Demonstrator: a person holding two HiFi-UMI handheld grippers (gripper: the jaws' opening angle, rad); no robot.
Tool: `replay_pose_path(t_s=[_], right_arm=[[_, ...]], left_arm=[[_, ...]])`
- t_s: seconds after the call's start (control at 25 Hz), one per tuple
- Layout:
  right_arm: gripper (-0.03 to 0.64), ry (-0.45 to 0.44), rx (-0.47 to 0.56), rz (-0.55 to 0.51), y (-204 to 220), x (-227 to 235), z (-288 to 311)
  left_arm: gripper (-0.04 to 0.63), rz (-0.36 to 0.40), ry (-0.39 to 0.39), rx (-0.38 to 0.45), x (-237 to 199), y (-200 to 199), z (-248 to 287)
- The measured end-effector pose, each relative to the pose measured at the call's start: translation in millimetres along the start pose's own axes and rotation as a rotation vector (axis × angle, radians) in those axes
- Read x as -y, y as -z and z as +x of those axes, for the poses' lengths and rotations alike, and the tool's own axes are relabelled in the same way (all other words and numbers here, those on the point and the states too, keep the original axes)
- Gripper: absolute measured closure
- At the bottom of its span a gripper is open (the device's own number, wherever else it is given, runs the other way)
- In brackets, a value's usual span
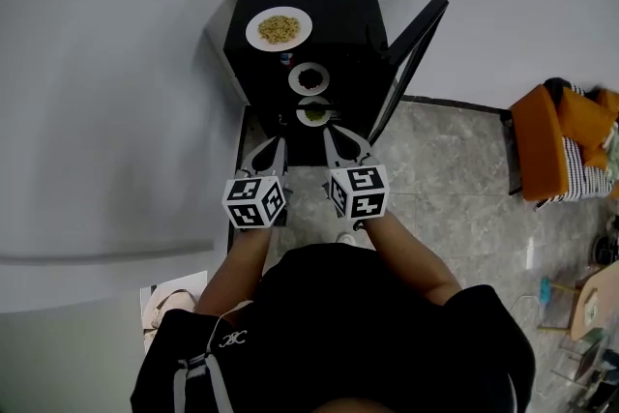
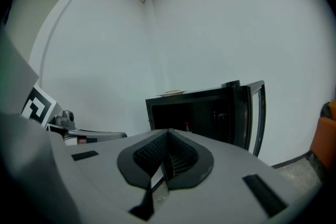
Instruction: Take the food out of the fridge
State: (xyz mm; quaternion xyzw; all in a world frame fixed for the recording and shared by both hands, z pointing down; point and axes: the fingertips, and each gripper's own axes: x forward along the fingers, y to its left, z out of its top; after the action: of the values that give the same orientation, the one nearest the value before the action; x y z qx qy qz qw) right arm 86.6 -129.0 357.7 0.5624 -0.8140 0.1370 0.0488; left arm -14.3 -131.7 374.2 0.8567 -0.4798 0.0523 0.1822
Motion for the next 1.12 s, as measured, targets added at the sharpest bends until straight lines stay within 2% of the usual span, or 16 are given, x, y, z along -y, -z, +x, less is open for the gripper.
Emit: replay_pose_path(t_s=[0.32,0.48,0.8,1.12], right_arm=[[0.618,-0.032,-0.04,-0.002,13.2,28.2,-6.5],[0.618,-0.06,-0.072,-0.01,22.9,46.7,-3.9],[0.617,-0.115,-0.191,-0.209,60.2,60.8,40.4],[0.617,-0.112,-0.312,-0.414,96.3,51.0,126.5]], left_arm=[[0.598,-0.055,-0.006,-0.026,25.7,15.5,19.7],[0.598,-0.055,-0.049,-0.025,33.6,20.5,23.8],[0.598,-0.043,-0.138,-0.036,27.8,31.0,25.3],[0.597,-0.067,-0.18,-0.026,-17.6,30.3,22.2]])
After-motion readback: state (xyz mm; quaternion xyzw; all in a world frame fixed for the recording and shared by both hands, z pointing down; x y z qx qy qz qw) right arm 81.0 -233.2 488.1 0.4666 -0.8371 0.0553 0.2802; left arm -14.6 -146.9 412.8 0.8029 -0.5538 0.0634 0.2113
